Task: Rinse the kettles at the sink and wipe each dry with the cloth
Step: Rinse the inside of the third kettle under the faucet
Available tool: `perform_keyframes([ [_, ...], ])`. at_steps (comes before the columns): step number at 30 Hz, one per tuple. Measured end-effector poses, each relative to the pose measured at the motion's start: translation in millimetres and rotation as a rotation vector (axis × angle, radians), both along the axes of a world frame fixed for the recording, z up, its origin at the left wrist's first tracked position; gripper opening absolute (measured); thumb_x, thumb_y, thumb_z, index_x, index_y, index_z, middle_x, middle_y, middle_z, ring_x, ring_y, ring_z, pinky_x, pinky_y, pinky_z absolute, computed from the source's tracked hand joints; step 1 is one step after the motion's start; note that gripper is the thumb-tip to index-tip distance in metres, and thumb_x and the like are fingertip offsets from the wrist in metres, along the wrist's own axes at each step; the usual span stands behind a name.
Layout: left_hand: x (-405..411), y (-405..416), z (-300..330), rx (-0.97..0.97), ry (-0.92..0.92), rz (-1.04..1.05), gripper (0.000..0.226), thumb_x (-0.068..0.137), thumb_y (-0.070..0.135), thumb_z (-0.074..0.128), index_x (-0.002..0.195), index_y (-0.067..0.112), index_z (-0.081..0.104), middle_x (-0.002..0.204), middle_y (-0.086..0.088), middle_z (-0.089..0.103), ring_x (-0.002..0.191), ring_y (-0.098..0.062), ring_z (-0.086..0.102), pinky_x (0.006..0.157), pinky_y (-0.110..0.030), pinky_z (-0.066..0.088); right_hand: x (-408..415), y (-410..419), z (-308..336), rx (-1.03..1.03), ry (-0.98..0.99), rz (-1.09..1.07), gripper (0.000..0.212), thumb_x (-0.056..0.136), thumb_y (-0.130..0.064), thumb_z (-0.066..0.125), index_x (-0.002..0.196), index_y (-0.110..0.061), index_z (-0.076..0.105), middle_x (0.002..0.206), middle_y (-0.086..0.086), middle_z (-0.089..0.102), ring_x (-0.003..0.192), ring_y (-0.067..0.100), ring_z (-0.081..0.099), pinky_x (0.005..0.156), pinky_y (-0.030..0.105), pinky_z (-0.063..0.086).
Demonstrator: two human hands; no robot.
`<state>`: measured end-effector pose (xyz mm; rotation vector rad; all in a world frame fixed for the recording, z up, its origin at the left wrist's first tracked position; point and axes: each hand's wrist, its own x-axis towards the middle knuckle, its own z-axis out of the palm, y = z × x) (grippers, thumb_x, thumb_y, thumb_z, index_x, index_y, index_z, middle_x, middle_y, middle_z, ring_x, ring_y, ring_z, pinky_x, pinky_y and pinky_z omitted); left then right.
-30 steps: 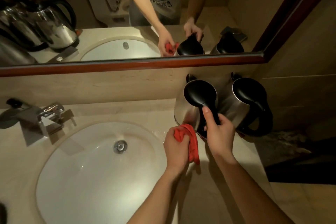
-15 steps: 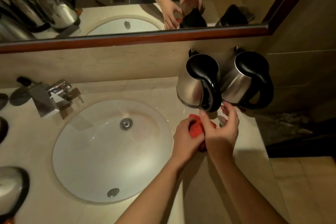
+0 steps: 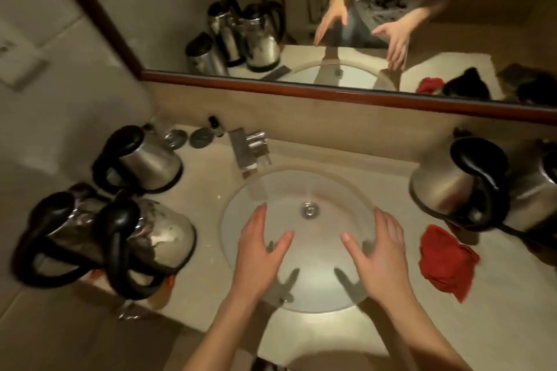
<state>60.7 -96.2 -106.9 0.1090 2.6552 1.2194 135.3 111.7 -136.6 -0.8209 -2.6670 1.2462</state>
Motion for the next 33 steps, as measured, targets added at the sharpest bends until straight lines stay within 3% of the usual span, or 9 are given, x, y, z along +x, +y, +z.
perform_keyframes([
  [5,-21,-100,16,-0.542,0.22,0.007,0.078,0.092,0.063,0.044,0.154,0.019,0.029,0.159,-0.008,0.032,0.146,-0.027,0.027,0.121,-0.044,0.017,-76,-75,1,0.294,-0.033,0.313,0.113,0.078,-0.085,0.034,0.157,-0.004,0.035,0.161,0.018,0.041,0.152,0.037,0.03,0.127,0.051,0.02],
  [8,-36,-149,33,-0.649,0.253,0.058,0.068,0.09,0.047,0.062,0.146,0.013,0.044,0.151,-0.014,0.044,0.139,-0.034,0.039,0.115,-0.05,0.032,-114,-127,10,0.378,-0.053,0.517,0.116,0.077,-0.086,0.026,0.159,-0.004,0.031,0.165,0.016,0.035,0.156,0.035,0.022,0.13,0.051,0.009],
  [12,-39,-203,55,-0.668,0.515,0.136,0.041,0.086,0.022,0.072,0.123,0.007,0.065,0.126,-0.014,0.061,0.116,-0.033,0.055,0.093,-0.048,0.046,-134,-195,21,0.32,0.064,0.679,0.104,0.083,-0.08,0.037,0.151,-0.001,0.044,0.152,0.02,0.051,0.143,0.039,0.043,0.126,0.05,0.024],
  [14,-38,-222,60,-0.695,0.497,0.248,0.042,0.084,0.023,0.074,0.122,0.007,0.064,0.123,-0.015,0.062,0.116,-0.033,0.055,0.093,-0.049,0.045,-133,-230,23,0.254,0.1,0.774,0.092,0.086,-0.076,0.044,0.146,-0.006,0.052,0.143,0.015,0.058,0.133,0.034,0.05,0.12,0.044,0.032],
  [18,-44,-245,50,-0.707,0.225,0.328,0.064,0.09,0.047,0.061,0.142,0.011,0.047,0.141,-0.017,0.051,0.13,-0.036,0.048,0.102,-0.053,0.042,-124,-288,37,0.187,0.063,0.938,0.074,0.082,-0.074,0.055,0.129,-0.017,0.058,0.121,0.001,0.062,0.11,0.021,0.054,0.103,0.037,0.043],
  [21,-48,-248,43,-0.568,0.074,0.35,0.076,0.092,0.059,0.048,0.153,0.016,0.031,0.15,-0.012,0.044,0.137,-0.031,0.044,0.108,-0.05,0.042,-117,-312,46,0.08,0.042,0.861,0.043,0.08,-0.062,0.064,0.085,-0.019,0.061,0.079,-0.004,0.062,0.073,0.015,0.054,0.074,0.034,0.047],
  [23,-50,-249,40,-0.484,0.011,0.377,0.079,0.092,0.062,0.045,0.156,0.021,0.023,0.153,-0.008,0.041,0.14,-0.027,0.04,0.109,-0.047,0.041,-110,-324,40,-0.064,-0.047,0.785,0.038,0.08,-0.055,0.066,0.074,-0.019,0.058,0.068,-0.002,0.06,0.066,0.019,0.055,0.064,0.037,0.049],
  [29,-55,-255,38,-0.491,0.026,0.328,0.075,0.092,0.062,0.043,0.155,0.023,0.027,0.147,-0.008,0.045,0.137,-0.026,0.036,0.106,-0.045,0.042,-96,-346,21,-0.695,-0.109,0.578,0.019,0.085,-0.026,0.078,0.09,-0.009,0.073,0.074,-0.006,0.07,0.067,0.003,0.063,0.061,0.024,0.05],
  [33,-64,-248,41,-0.454,0.14,0.249,0.069,0.093,0.057,0.048,0.151,0.021,0.037,0.148,-0.007,0.042,0.139,-0.023,0.032,0.11,-0.045,0.039,-93,-339,18,-0.808,-0.043,0.477,0.017,0.083,-0.021,0.07,0.1,-0.016,0.072,0.08,0.004,0.07,0.074,0.013,0.064,0.068,0.034,0.053],
])
